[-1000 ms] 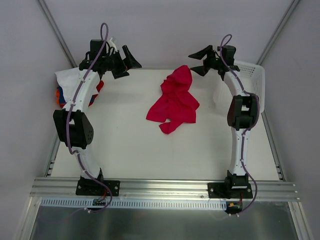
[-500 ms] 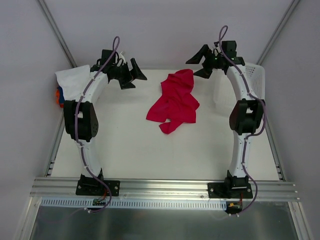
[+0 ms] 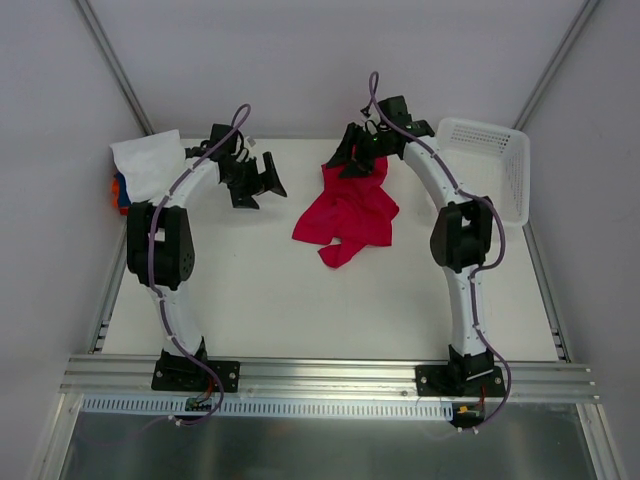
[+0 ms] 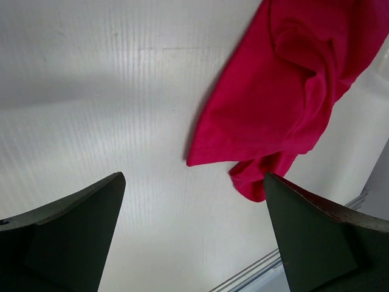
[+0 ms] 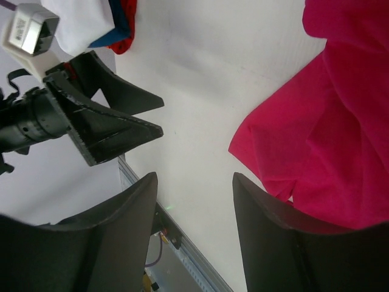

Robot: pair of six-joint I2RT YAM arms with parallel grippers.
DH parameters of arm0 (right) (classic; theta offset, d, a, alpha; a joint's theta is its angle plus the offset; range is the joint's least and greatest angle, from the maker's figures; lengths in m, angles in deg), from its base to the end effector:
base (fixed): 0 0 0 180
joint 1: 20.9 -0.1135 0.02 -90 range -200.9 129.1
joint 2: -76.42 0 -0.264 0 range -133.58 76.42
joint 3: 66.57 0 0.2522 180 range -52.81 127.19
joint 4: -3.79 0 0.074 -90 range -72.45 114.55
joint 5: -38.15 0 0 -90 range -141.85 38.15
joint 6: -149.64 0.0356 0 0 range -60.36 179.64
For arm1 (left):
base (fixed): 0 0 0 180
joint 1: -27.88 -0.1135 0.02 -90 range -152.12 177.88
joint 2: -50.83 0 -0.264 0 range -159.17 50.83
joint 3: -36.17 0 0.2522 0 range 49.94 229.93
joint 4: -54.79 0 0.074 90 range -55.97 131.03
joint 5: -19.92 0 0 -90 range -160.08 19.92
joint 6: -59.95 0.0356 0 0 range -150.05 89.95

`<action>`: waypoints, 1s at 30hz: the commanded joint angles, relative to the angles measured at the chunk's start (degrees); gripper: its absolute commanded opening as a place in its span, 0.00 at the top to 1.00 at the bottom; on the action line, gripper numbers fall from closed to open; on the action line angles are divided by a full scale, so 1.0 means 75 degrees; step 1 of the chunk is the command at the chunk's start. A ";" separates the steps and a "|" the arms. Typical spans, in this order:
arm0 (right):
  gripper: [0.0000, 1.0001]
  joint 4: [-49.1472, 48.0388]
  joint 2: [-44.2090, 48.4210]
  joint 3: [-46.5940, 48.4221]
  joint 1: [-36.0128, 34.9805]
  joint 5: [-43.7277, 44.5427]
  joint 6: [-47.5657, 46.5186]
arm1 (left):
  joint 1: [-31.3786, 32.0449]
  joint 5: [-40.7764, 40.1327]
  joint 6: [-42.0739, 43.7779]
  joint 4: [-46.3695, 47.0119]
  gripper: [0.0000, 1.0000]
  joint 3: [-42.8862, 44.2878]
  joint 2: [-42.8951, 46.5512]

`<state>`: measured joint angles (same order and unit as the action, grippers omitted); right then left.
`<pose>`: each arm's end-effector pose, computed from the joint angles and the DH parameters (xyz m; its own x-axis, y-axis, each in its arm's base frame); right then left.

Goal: Fold and stack the t-shirts
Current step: Move the tshirt to the center of the board

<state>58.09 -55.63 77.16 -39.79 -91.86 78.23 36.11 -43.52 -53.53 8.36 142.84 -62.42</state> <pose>0.4830 0.1895 0.2920 -0.8290 -0.0256 -0.5587 -0.4551 0.6116 0.6472 0.4316 -0.0785 0.2426 -0.8822 -0.2325 -0.4096 0.0467 0.8222 -0.5673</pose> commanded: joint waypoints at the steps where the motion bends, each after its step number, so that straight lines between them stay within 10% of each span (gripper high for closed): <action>1: 0.44 0.0279 0.0028 0.0237 -0.0058 0.0283 -0.0123 | 0.0109 -0.0378 0.0552 -0.0262 0.01 -0.0292 0.0662; 30: 0.27 0.1123 -0.0651 0.1560 -0.0937 0.4619 -0.3322 | 0.0262 -0.1351 0.1280 -0.1105 0.01 -0.0774 0.1636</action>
<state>64.99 -63.69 84.63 -46.02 -61.76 58.34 37.66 -52.70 -45.47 1.54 136.43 -52.39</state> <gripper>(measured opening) 0.728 0.990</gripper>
